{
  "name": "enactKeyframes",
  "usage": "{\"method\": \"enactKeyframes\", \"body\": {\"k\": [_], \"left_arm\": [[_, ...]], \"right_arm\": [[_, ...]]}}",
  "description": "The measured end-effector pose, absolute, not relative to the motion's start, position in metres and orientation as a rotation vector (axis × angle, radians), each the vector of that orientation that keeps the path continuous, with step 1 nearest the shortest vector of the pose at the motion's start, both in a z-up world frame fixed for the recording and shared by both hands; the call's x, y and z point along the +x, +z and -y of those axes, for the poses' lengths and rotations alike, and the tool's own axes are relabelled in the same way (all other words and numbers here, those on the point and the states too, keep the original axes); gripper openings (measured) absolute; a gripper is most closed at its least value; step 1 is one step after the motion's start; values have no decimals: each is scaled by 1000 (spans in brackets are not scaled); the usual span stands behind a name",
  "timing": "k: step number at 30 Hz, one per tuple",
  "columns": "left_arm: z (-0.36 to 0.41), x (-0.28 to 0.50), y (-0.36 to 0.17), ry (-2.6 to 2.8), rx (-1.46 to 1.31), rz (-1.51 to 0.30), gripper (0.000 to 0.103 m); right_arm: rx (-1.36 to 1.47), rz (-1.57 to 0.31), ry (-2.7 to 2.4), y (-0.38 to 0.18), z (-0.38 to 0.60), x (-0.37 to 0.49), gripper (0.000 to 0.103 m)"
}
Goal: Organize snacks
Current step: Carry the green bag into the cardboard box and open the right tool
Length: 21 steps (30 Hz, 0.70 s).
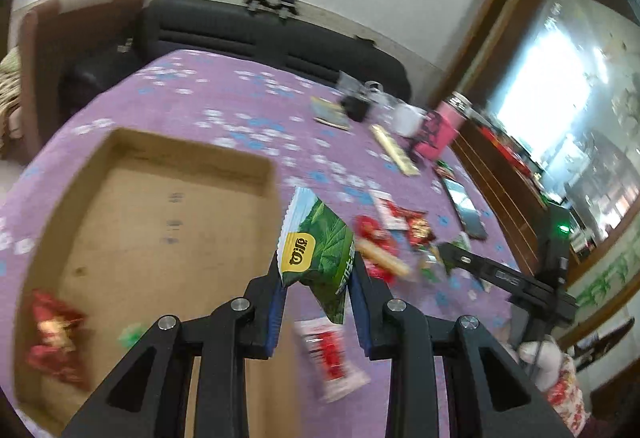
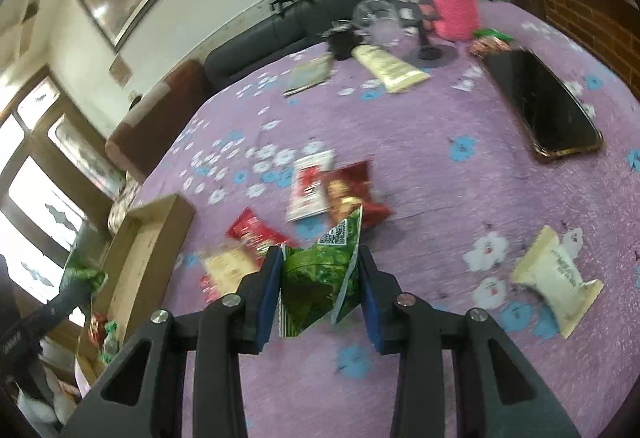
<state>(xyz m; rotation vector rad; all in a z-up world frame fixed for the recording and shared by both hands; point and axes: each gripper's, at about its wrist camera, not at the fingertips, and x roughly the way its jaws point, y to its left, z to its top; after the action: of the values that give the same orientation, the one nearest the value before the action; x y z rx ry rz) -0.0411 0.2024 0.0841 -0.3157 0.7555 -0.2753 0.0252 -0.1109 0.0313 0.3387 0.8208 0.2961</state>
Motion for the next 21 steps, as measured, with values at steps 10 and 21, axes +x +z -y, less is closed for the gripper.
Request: {"method": "enactKeyframes", "body": {"k": [10, 21], "left_arm": [[-292, -58, 68, -150, -409, -749, 31], [-324, -36, 42, -83, -393, -830, 31]], "right_arm": [[229, -864, 495, 66, -3, 12, 36], [65, -974, 633, 46, -133, 4, 36]]}}
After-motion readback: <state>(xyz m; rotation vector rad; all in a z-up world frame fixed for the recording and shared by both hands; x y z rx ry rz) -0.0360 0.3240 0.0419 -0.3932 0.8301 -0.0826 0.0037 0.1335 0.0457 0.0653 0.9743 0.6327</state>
